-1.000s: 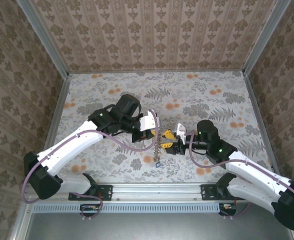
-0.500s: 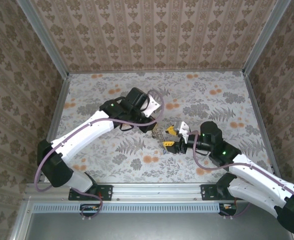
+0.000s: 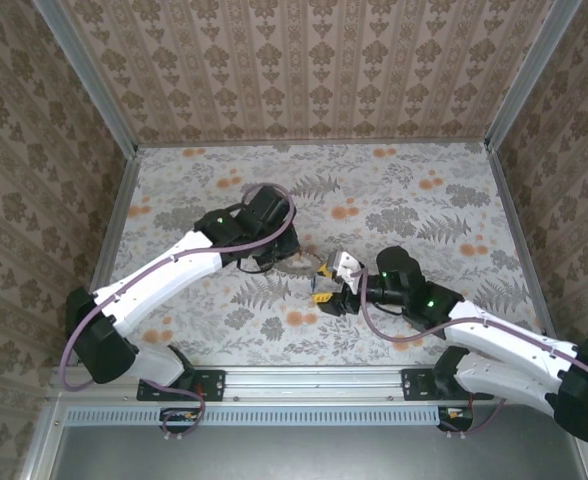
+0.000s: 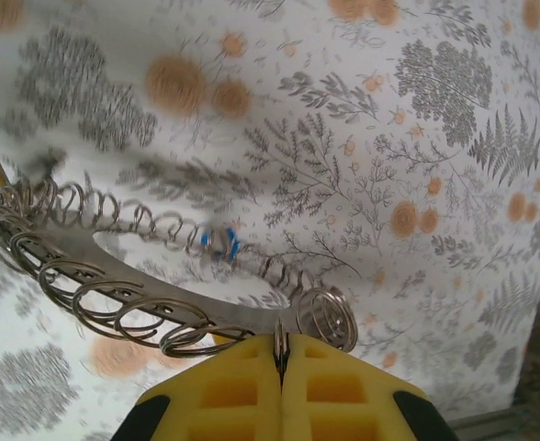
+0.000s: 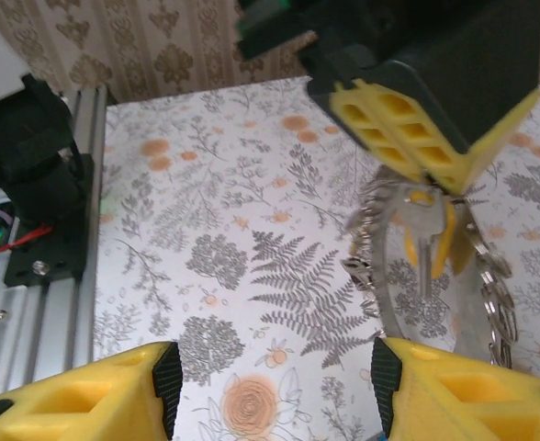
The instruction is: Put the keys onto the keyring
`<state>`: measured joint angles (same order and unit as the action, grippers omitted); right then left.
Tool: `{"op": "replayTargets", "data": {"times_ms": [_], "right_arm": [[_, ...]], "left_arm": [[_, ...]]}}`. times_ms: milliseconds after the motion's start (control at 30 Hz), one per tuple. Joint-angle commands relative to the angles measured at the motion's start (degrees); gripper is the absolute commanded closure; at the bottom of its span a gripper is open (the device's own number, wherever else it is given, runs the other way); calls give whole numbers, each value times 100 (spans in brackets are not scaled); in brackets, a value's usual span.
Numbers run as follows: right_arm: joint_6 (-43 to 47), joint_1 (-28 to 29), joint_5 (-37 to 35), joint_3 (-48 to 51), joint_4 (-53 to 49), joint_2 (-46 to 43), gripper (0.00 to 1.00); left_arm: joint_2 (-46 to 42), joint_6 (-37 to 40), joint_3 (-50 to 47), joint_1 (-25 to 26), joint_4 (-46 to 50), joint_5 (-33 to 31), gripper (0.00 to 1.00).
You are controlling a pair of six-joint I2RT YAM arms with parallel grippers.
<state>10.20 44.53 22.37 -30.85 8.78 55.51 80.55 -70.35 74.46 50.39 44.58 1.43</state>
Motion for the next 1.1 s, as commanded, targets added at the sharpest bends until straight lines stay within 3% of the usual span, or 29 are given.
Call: {"op": "replayTargets", "data": {"times_ms": [0, 233, 567, 800, 967, 1067], "right_arm": [[164, 38, -183, -282, 428, 307, 41], [-59, 90, -1036, -319, 1026, 810, 40], [-230, 71, -853, -387, 1353, 962, 44], [-366, -144, -490, -470, 1115, 974, 68], [-461, -317, -379, -351, 918, 813, 79], [-495, -505, -114, -256, 824, 669, 100]], "left_arm": [[-237, -1585, -75, 169, -168, -73, 100], [-449, -2264, -240, 360, -501, -86, 100], [-526, -2456, -413, 511, -914, -25, 100], [-511, -2296, -423, 564, -1106, 198, 100], [-651, -2249, -516, 560, -1118, 132, 100], [-764, -2251, -617, 563, -1122, 15, 100]]}}
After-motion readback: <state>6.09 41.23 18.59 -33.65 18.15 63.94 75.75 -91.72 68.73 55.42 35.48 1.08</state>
